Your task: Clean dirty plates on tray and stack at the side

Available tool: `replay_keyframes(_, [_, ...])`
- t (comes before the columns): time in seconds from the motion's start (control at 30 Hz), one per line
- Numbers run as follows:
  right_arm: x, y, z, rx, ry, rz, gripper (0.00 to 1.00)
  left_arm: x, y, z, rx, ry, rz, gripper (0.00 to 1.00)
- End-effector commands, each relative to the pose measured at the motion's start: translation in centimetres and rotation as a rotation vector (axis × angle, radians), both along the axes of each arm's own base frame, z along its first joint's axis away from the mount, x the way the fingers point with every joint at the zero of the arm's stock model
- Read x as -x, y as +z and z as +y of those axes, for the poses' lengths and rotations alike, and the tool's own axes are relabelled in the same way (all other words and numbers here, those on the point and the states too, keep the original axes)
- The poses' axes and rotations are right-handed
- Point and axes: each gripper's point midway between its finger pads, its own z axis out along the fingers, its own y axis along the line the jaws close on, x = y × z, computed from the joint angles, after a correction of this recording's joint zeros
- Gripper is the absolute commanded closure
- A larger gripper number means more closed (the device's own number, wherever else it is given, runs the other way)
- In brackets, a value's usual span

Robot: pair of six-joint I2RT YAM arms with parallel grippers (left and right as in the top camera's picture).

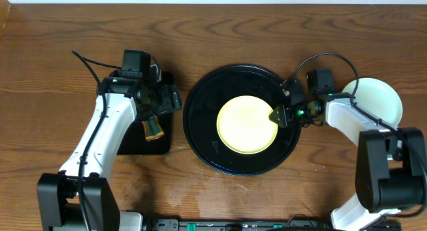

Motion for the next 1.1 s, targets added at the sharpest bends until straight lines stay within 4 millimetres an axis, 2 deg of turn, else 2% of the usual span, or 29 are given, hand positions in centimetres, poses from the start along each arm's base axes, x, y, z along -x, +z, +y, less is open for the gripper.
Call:
replay_keyframes(0.0, [1.3,-0.7,2.2,-0.089,0.076,0.047,0.74,-0.3,0.5,-0.3,0.011,-0.008,-0.012,0.14])
replay_keyframes(0.1, [1.1,-2.2,1.8,-0.001,0.050,0.056,0.87,-0.3,0.5,-0.3,0.011,-0.008,-0.012,0.14])
replay_keyframes(0.13, [0.8,-2.7,1.2,0.054,0.011,0.060,0.98,-0.3,0.5,-0.3,0.011,-0.008,-0.012,0.14])
replay_keyframes(0.2, [0.2,-3.1,0.0,0.136,-0.054,0.060,0.99,-0.3,0.5,-0.3,0.011,-0.008,-0.012,0.14])
replay_keyframes(0.3, [-0.4,-2.3,-0.3,0.149,-0.060,0.021,0.99,-0.3,0.5,-0.3,0.011,-0.008,-0.012,0.14])
replay_keyframes(0.4, [-0.9,-0.4,-0.1,0.144,-0.045,-0.041,0.99,-0.3,0.5,-0.3,0.012,-0.008,-0.011,0.14])
replay_keyframes(0.53, [-1.8,3.4,-0.4,0.160,-0.059,-0.152,0.99,-0.3,0.5,-0.3,0.011,-0.008,-0.012,0.14])
replay_keyframes(0.77, [-1.6,10.3,-0.1,0.337,-0.070,-0.401,0.99,-0.3,0.5,-0.3,0.011,-0.008,-0.012,0.14])
replay_keyframes(0.87, [-1.3,12.1,-0.4,0.453,-0.087,-0.486,0.99,-0.3,0.5,-0.3,0.012,-0.008,-0.012,0.14])
replay_keyframes(0.97, [-0.8,13.1,-0.1,0.529,-0.085,-0.541,0.99,-0.3,0.5,-0.3,0.011,-0.008,-0.012,0.14])
replay_keyframes(1.07, [-0.2,12.5,1.3,0.501,-0.046,-0.521,0.99,-0.3,0.5,-0.3,0.011,-0.008,-0.012,0.14])
